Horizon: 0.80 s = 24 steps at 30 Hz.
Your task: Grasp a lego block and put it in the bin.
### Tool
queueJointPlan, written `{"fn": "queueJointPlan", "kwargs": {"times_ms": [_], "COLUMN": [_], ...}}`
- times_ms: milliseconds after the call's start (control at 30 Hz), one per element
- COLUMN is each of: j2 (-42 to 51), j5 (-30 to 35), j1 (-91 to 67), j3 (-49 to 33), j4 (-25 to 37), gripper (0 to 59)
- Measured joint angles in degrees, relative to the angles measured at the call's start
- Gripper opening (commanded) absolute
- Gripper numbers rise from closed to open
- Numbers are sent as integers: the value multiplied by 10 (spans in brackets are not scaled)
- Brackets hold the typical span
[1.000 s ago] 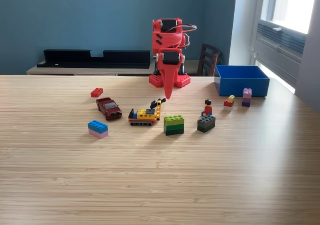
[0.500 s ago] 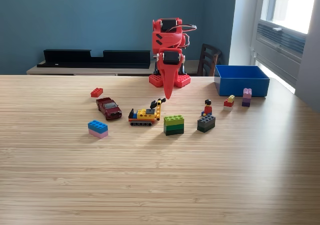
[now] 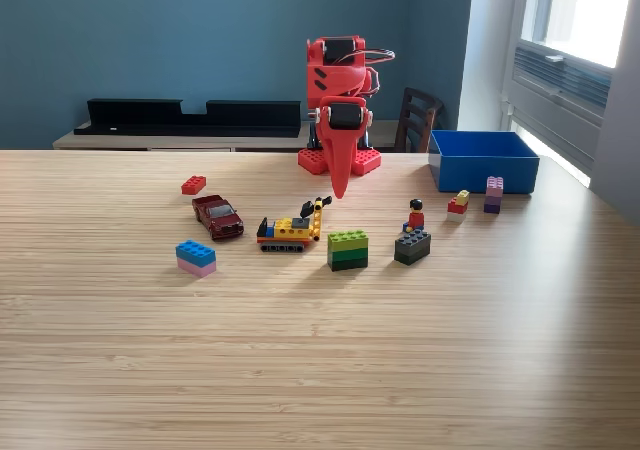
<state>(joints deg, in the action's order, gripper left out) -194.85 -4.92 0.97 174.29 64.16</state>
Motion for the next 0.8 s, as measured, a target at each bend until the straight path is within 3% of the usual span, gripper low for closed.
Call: {"fn": "queueJointPlan", "kwargs": {"times_ms": [233,467,600,800], "j2": [17,227,384,582], "j5": [40,55,61,59], "j1": [-1,-2,-2,4], "j3": [-91,-220,-321,-478], "j4": [-9,-39,-34,9], "gripper": [0,22,172,255]}}
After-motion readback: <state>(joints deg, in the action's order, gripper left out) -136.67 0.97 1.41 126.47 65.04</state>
